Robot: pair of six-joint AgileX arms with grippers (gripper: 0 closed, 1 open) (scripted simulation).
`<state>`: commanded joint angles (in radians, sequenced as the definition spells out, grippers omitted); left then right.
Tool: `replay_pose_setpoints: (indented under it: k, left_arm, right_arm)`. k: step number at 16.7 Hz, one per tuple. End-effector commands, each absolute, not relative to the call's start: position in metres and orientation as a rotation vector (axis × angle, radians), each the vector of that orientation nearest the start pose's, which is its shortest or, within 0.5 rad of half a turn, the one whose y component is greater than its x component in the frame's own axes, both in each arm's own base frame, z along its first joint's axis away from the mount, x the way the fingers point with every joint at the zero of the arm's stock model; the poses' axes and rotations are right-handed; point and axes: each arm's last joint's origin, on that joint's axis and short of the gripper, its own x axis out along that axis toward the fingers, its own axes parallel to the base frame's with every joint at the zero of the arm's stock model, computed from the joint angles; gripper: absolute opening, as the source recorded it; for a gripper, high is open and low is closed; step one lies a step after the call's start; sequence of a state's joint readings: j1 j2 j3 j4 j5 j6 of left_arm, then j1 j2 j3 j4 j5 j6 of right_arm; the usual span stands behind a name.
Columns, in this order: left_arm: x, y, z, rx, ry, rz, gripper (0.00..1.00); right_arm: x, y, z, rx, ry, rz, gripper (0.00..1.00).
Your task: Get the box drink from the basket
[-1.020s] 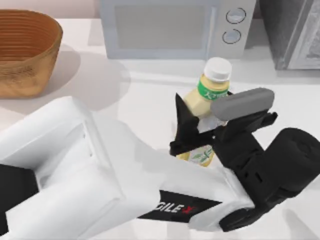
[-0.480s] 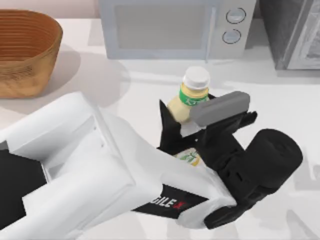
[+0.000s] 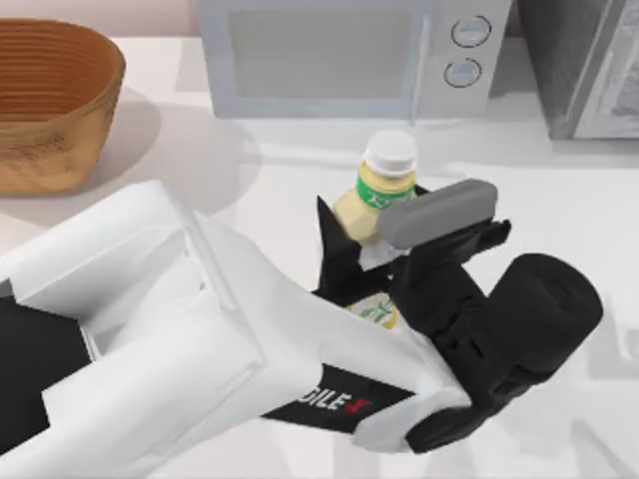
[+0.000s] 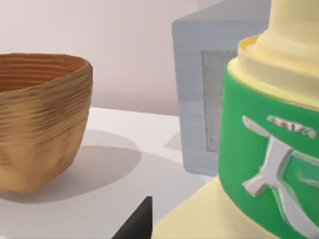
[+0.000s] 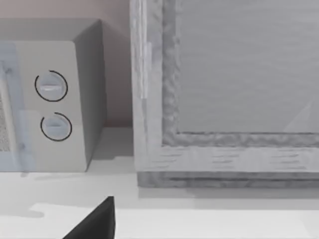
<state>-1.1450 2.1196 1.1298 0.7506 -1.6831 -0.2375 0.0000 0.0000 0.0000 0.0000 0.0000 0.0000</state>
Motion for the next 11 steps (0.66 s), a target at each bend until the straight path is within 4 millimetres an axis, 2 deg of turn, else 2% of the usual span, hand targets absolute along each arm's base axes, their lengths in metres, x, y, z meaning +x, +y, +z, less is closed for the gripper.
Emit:
replay_pose_setpoints:
  k: [5,11]
  left_arm:
    - [0.2002,-0.359,0.137,0.006,-0.016,0.559,0.98]
    - [0.2002,-0.359,0.137,0.006,-0.016,0.559,1.0]
  right_arm:
    - [0.1057,-0.0012,0.16,0.0,0.0,0.0,1.0]
    - [0.1057,-0.0012,0.16,0.0,0.0,0.0,1.0]
